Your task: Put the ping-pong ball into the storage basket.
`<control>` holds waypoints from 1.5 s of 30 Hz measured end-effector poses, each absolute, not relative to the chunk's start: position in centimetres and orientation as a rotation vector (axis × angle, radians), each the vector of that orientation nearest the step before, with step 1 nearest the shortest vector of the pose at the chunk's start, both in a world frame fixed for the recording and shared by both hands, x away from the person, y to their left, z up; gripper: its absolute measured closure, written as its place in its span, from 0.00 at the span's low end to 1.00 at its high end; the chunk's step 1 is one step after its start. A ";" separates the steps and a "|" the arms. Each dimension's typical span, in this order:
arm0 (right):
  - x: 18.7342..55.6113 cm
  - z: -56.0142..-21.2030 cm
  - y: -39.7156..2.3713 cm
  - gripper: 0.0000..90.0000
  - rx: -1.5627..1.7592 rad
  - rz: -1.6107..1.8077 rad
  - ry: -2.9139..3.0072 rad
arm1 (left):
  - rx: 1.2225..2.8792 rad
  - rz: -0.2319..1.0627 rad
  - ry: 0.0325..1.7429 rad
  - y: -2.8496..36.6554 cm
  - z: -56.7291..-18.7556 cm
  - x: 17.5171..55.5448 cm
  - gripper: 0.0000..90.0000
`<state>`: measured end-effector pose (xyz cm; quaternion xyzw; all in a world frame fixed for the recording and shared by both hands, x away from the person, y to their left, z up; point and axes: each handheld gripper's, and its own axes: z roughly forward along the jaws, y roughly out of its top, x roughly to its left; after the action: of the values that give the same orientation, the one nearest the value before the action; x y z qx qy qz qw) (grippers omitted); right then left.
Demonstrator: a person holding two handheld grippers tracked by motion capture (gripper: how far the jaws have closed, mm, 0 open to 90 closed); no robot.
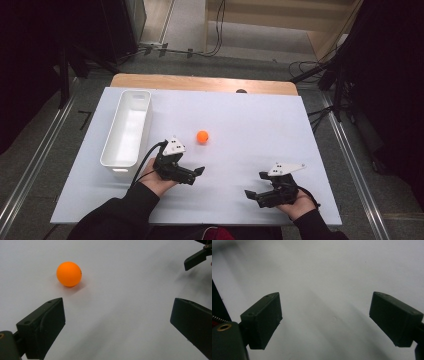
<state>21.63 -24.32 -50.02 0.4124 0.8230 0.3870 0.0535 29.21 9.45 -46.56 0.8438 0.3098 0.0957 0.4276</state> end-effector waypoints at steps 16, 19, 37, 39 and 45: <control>21.6 -50.0 -24.4 0.11 1.253 1.174 2.496 | 2.113 0.245 0.790 8.6 -46.6 30.7 0.00; 21.6 -50.0 -24.4 0.11 1.256 1.174 2.499 | 2.119 0.253 0.785 8.3 -46.5 30.9 0.00; 21.6 -50.0 -24.4 0.11 1.254 1.175 2.496 | 2.119 0.256 0.779 7.2 -46.1 32.3 0.00; 21.6 -49.9 -24.4 0.11 1.253 1.174 2.496 | 2.122 0.258 0.780 7.1 -46.1 32.4 0.00; 21.6 -49.9 -24.5 0.11 1.250 1.172 2.497 | 2.119 0.265 0.784 6.8 -46.2 33.0 0.00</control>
<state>21.59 -24.46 -49.94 0.4122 0.8232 0.3863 0.0563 33.00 6.77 -46.17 0.8454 0.3127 0.1057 0.4200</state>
